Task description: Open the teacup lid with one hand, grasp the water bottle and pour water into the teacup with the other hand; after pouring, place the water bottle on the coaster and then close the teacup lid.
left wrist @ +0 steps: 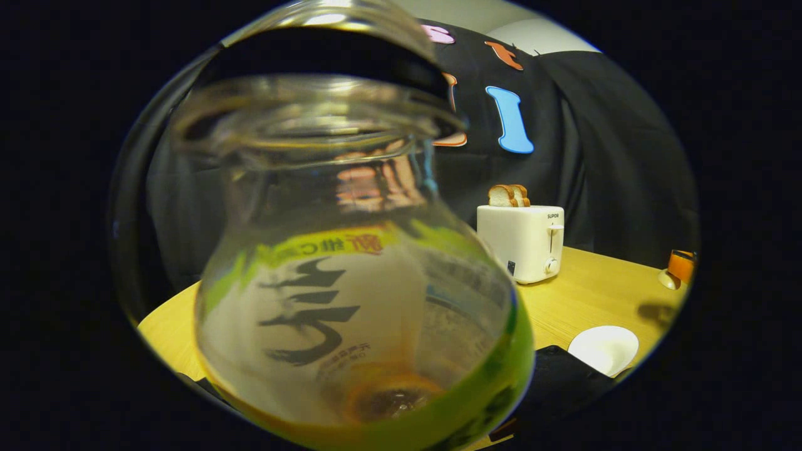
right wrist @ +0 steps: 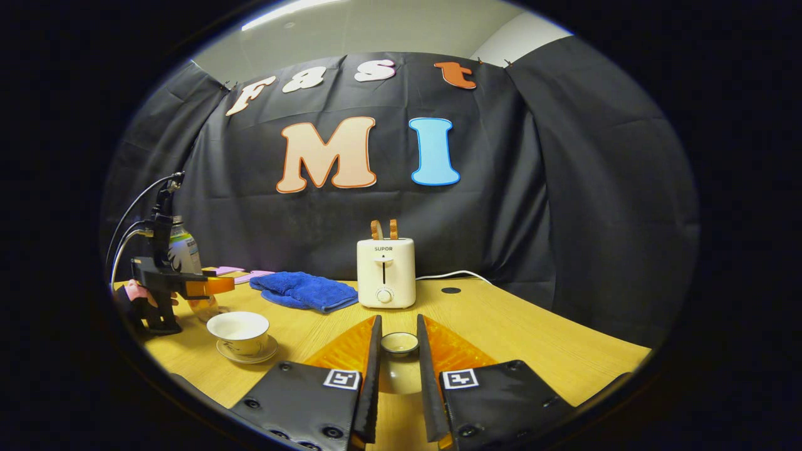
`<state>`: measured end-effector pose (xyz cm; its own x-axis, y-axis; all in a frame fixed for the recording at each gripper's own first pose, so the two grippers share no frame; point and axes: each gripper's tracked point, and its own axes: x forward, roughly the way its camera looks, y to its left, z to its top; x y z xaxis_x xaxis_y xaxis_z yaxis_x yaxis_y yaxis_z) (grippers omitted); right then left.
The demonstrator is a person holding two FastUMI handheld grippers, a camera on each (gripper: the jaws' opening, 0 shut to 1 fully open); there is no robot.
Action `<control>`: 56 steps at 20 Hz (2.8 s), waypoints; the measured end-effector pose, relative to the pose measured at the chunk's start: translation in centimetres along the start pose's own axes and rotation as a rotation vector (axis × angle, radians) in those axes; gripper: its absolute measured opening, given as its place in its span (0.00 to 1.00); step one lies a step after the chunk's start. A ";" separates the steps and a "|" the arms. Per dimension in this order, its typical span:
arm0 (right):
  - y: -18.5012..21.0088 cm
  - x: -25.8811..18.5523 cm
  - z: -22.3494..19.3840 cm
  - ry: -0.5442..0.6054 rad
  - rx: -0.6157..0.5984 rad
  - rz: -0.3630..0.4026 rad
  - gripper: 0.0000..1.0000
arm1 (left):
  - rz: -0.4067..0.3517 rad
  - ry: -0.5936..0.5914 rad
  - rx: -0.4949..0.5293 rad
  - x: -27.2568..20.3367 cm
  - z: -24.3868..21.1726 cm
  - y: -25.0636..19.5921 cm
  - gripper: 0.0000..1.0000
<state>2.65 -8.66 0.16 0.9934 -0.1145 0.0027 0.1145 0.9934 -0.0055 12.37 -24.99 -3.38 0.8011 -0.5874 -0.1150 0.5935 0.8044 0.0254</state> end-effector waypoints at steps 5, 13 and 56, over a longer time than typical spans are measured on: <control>0.0 0.0 0.0 0.000 0.000 0.000 0.33 | -0.001 -0.002 0.022 0.7 0.1 0.0 0.84; 0.0 0.0 0.0 0.000 0.000 0.000 0.33 | 0.010 -0.040 -0.032 0.4 0.6 0.7 0.85; 19.4 2.4 -0.8 0.026 0.020 0.501 0.34 | 0.374 -0.126 -0.057 -17.0 0.8 4.8 0.94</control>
<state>7.21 10.33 -0.73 0.9260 0.3770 -0.0199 -0.3766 0.9262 0.0197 1.63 -11.23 -0.56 0.9664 -0.2567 0.0143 0.2569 0.9663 -0.0131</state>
